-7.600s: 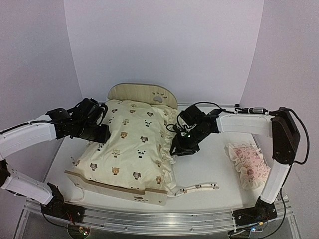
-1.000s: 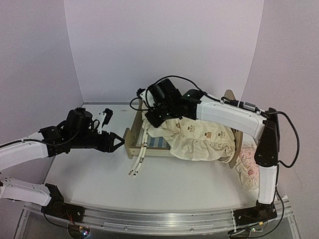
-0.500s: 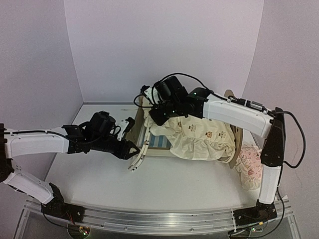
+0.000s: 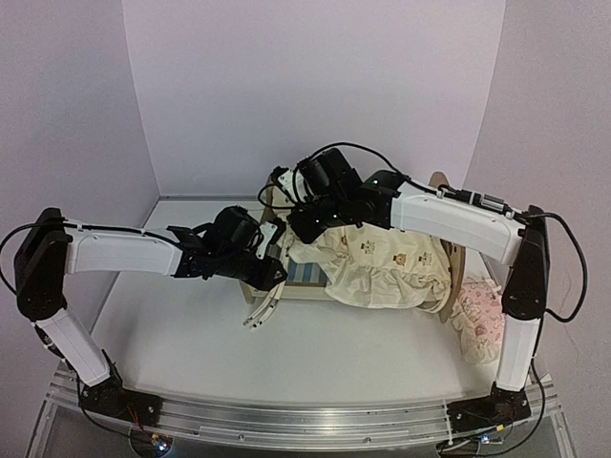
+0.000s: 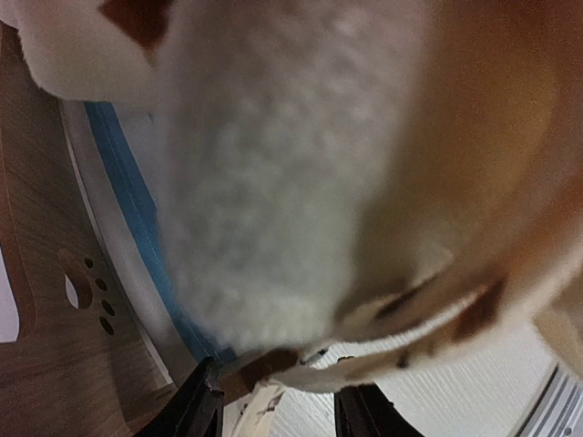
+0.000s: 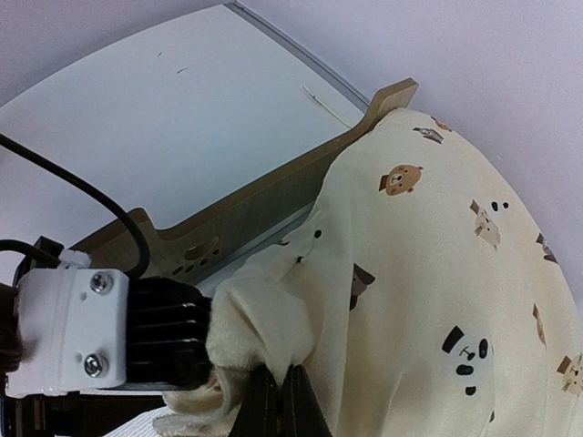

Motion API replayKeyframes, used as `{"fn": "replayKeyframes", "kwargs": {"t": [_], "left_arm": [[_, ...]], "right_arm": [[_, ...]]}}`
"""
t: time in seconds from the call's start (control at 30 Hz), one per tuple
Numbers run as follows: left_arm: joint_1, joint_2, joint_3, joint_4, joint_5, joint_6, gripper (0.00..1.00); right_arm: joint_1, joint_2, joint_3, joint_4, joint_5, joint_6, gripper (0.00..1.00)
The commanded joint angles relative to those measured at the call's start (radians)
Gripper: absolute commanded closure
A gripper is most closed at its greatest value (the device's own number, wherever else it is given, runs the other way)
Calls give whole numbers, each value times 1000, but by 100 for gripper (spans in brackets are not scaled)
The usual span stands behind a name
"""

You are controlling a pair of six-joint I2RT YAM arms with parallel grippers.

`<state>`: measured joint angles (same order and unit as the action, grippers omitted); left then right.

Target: Set up the pet bed

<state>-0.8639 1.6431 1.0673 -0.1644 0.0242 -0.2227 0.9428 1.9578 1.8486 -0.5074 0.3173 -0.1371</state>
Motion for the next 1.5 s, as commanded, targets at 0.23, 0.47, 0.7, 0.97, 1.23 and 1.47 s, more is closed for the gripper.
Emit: {"fn": "replayKeyframes", "kwargs": {"t": [0.23,0.47,0.7,0.97,1.23,1.47], "left_arm": [[2,30,88,19,-78,30,82],[3,15,82,11,-86,40,94],[3,-41,75,-21,-74,31,100],[3,-42,112,-106,-98,30,82],[12,-17,63,-37,-120,33,84],[18,-33,36,2,-172,30,89]], "right_arm": [[-5,-86,-26,35,-7,1,100],[-4,-85,-31,35,-11,3,100],[-5,-88,-33,34,-12,4,100],[-5,-94,-42,35,-14,9,100],[-4,-95,-39,34,-30,21,100],[-4,-98,-45,33,-28,24,100]]}}
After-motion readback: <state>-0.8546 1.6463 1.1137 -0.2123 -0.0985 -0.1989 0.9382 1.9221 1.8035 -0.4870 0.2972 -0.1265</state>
